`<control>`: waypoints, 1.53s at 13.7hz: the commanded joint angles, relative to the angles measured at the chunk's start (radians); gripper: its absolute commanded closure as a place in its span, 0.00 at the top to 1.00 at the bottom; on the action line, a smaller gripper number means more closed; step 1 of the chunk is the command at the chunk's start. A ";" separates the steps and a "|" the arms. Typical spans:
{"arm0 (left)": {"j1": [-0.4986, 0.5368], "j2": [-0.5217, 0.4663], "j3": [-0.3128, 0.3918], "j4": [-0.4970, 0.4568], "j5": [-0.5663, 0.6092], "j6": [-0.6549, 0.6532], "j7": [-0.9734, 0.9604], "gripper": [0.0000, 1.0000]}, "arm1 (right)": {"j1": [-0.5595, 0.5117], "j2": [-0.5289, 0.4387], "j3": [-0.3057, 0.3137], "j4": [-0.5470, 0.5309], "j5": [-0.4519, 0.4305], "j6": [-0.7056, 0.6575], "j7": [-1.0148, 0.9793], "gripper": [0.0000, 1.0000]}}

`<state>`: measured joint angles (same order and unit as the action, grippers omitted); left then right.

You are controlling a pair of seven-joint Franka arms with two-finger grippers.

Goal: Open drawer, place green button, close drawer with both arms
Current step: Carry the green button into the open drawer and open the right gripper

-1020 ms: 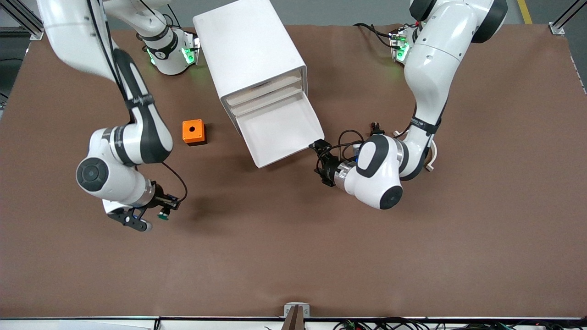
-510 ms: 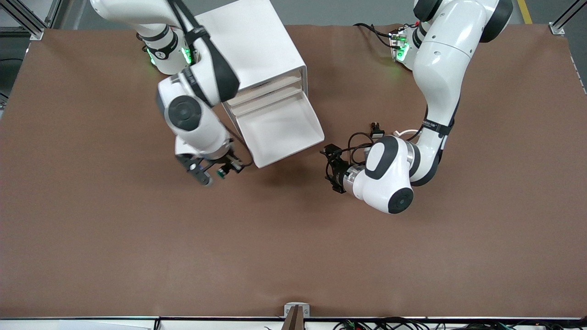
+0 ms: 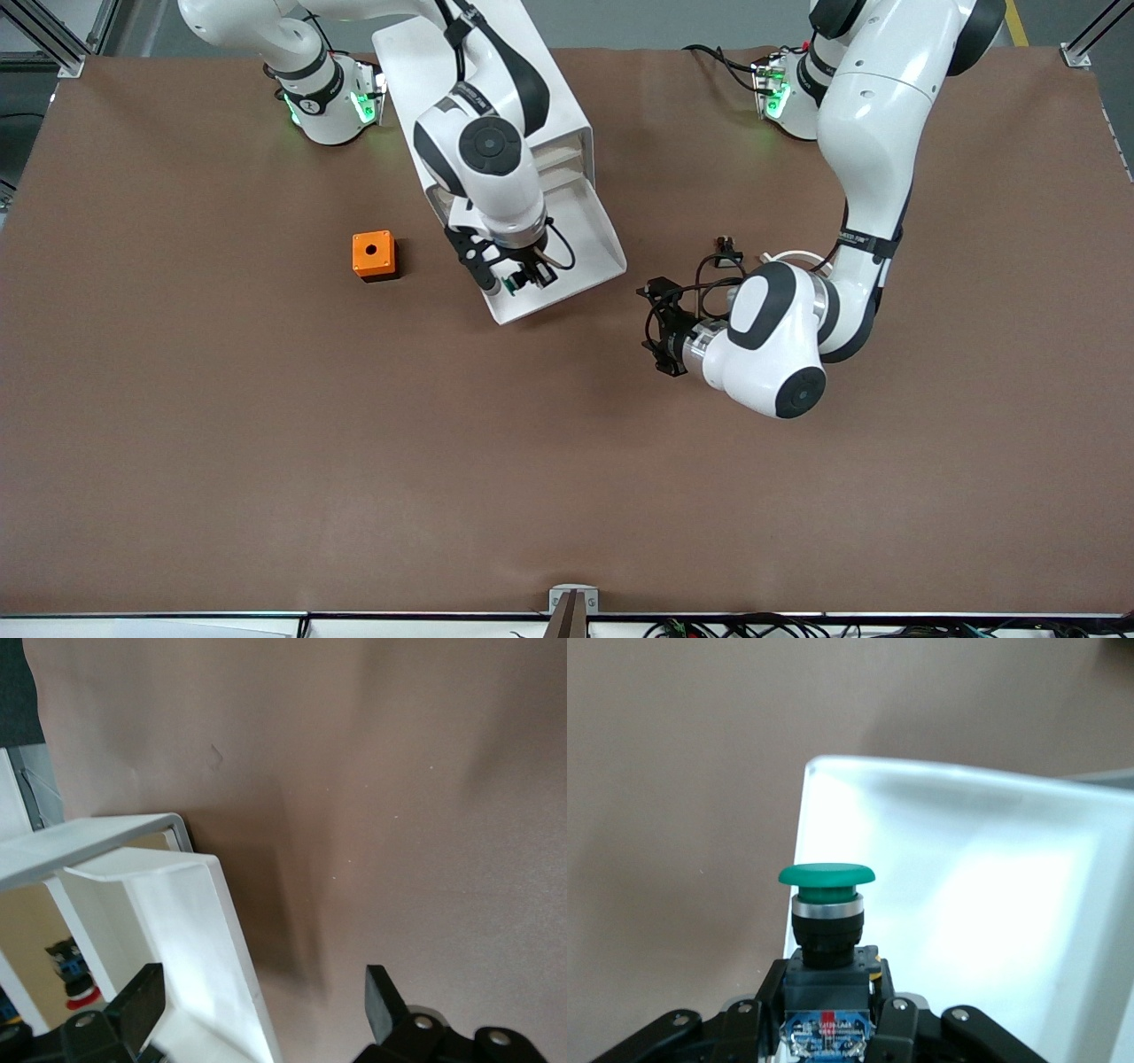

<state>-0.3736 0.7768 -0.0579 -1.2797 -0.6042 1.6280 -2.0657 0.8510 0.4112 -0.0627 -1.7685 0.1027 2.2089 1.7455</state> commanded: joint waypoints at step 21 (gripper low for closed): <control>0.008 -0.068 -0.003 -0.001 0.145 -0.053 0.183 0.99 | -0.068 0.074 -0.019 0.164 -0.054 -0.173 -0.151 1.00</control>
<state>-0.3609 0.7397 -0.0677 -1.2763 -0.4972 1.5795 -1.9316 0.8489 0.5006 -0.0938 -1.6673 0.0528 2.1161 1.7100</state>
